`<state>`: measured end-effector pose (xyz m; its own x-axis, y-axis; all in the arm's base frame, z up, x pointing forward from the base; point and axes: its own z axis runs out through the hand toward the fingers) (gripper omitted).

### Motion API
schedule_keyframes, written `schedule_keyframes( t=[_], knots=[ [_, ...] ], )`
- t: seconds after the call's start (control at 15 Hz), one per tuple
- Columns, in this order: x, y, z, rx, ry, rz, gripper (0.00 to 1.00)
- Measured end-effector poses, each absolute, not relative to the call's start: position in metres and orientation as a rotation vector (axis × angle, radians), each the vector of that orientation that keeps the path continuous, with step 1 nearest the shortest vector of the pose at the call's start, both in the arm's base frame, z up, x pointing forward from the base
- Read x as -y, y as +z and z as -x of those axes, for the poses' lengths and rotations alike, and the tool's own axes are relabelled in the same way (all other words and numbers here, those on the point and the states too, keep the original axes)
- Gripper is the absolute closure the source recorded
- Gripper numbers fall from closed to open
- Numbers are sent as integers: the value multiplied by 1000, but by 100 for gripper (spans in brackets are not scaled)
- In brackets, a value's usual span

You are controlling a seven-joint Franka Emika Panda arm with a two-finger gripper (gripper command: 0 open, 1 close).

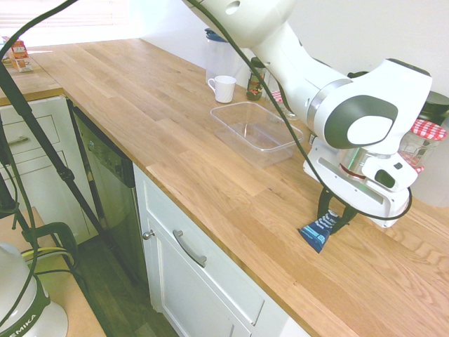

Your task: Put the protein bar into the container

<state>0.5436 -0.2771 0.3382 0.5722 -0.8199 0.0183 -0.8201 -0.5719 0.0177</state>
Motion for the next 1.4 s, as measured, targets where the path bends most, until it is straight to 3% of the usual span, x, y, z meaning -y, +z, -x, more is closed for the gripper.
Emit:
schedule_keyframes(
  t=[0.33, 0.6, 1.0, 1.4],
  knots=[
    [241, 416, -544, 1387, 104, -2832, 100],
    [162, 489, -546, 1332, 179, -2873, 100],
    [19, 496, -577, 1221, 199, -2874, 100],
    [-5, 503, -612, 1197, 188, -2855, 100]
  ],
)
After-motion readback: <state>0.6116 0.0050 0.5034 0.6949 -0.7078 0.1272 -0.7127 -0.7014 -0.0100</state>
